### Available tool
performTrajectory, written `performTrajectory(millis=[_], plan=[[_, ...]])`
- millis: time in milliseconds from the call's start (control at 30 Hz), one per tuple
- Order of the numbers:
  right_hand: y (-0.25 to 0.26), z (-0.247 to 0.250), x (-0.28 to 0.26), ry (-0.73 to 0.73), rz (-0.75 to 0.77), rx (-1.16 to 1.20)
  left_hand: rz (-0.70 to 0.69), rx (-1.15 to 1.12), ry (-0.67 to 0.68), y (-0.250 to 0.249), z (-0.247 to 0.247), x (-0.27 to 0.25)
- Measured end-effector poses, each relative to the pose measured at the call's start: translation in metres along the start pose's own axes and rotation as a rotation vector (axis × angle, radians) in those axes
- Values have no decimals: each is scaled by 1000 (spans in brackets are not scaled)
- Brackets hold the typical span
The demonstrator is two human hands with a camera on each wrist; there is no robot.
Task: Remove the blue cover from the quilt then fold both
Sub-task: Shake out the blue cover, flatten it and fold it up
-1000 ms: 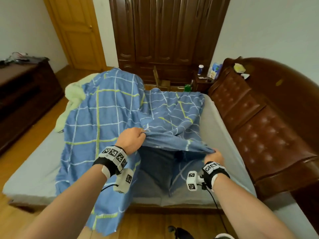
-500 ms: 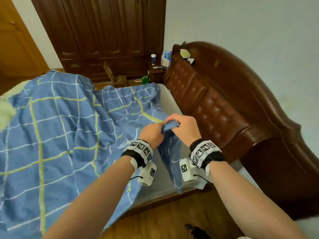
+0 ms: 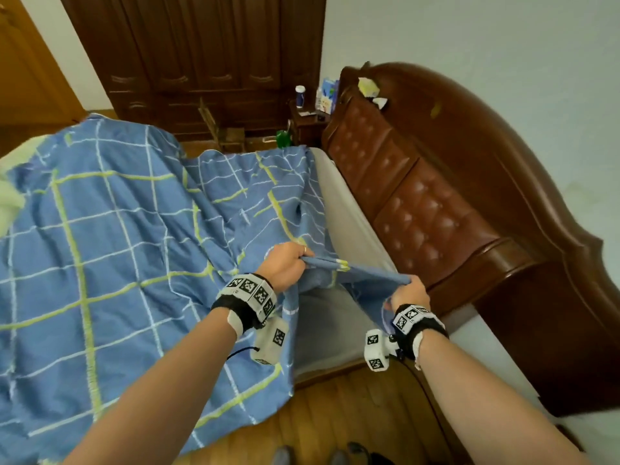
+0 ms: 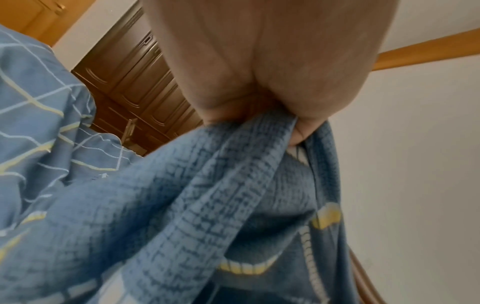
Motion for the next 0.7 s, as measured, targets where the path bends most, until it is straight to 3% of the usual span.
performTrajectory(millis=[100, 167, 300, 367, 467, 500, 567, 700], plan=[[7, 19, 5, -135, -130, 247, 16, 115, 103, 8, -20, 6], [0, 37, 17, -367, -175, 400, 8, 201, 176, 1, -40, 9], [-19, 96, 32, -716, -241, 489, -55, 347, 289, -39, -85, 17], [-31, 130, 34, -801, -209, 630, -95, 360, 326, -65, -109, 24], [-64, 157, 41, -822, -274, 877, -148, 401, 375, -95, -136, 35], [-100, 186, 48, -859, -270, 1006, -163, 417, 401, -130, -169, 38], [-121, 183, 50, -775, -194, 758, -153, 428, 403, -134, -173, 42], [-217, 198, 81, -668, -382, 750, -136, 455, 480, -178, -246, 46]])
Point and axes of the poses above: each hand's wrist, its own x-axis towards the middle knuckle, its own z-axis out of the back of the hand, y = z × x, the point moved 1 cm from there along x, towards the middle knuckle, and after that the axes turned 12 degrees about z, right-handed, at the moved point
